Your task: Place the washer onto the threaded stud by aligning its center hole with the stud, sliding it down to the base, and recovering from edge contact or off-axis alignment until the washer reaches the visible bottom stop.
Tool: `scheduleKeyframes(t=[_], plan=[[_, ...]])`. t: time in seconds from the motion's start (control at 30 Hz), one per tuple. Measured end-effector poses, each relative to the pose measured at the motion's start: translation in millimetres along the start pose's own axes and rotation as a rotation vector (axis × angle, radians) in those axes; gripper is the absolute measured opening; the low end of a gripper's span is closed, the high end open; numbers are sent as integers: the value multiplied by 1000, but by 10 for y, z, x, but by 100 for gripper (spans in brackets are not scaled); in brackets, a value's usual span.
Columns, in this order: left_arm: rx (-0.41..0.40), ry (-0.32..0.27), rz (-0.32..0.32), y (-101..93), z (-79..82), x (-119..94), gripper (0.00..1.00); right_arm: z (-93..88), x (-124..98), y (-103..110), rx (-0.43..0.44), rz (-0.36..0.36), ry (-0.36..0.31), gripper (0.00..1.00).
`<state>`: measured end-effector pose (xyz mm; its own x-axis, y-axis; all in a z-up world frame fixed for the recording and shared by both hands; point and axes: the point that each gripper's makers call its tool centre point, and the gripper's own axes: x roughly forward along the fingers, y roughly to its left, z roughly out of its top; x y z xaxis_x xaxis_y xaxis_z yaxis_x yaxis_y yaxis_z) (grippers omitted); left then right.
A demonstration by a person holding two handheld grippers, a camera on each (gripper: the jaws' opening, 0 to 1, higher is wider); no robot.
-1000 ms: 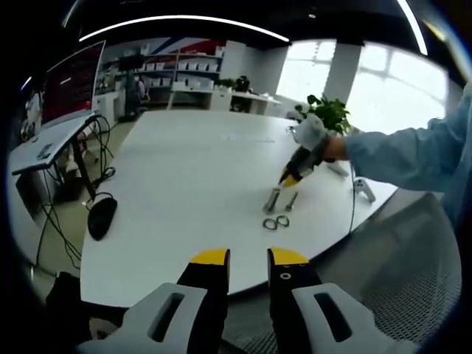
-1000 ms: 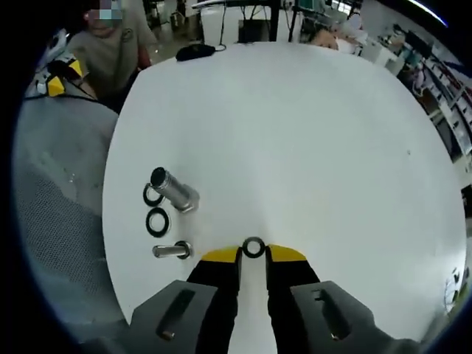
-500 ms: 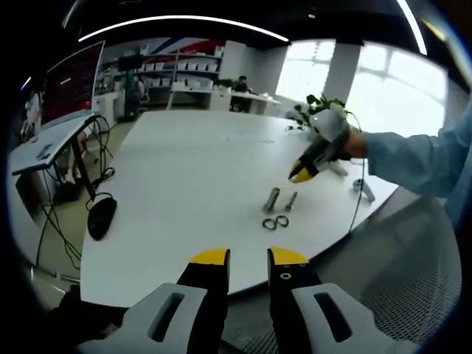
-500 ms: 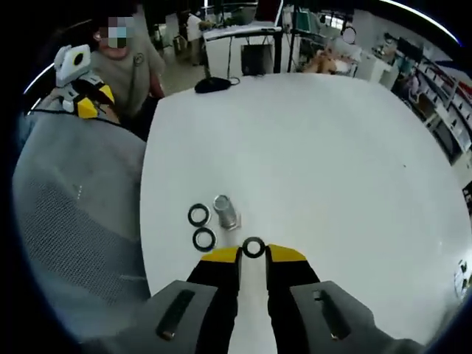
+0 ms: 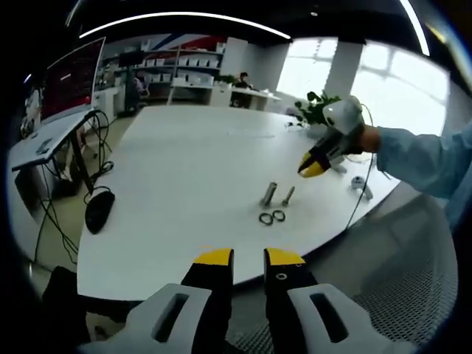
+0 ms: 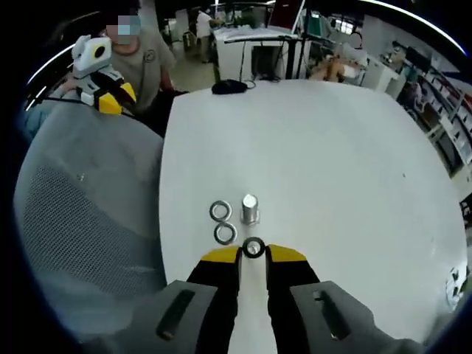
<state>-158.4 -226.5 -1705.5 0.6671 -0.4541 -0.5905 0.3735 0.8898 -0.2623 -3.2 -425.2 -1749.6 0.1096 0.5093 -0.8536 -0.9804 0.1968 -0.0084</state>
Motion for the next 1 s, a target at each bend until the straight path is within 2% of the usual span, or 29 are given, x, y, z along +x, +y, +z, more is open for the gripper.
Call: scheduleKeyframes(t=[0.07,0.1,0.17,0.23,0.3,0.47,0.53,0.6,0.7,0.77,0.9,1.0], plan=[[3,-26,40,72,47,-4,13,-8,-9,5,-5,-2,7,15],[10,-37,32,52,68,-6,15,-15,-13,10,-6,-3,12,15],[6,-7,1,1,21,-4,16,-32,-18,16,-6,-5,19,15],[27,28,10,19,-36,5,18,-49,-25,26,-9,-7,26,15],[27,26,3,7,-33,4,21,-61,-28,34,-8,-7,30,15],[35,22,-7,-15,-18,-5,21,-98,-29,43,-8,-16,48,15],[50,10,-2,-22,5,-17,21,-101,-29,42,-11,-20,53,15],[79,-30,22,-23,82,-38,21,-108,-15,33,-15,-26,59,15],[82,-10,1,-107,62,-40,21,-115,33,34,-28,-29,83,15],[108,4,15,-95,40,-36,21,-122,66,46,-55,-33,104,15],[95,17,6,-93,12,-33,21,-141,143,86,-70,-21,126,15],[95,57,-19,-130,-51,-15,22,-158,177,95,-71,-14,137,15]])
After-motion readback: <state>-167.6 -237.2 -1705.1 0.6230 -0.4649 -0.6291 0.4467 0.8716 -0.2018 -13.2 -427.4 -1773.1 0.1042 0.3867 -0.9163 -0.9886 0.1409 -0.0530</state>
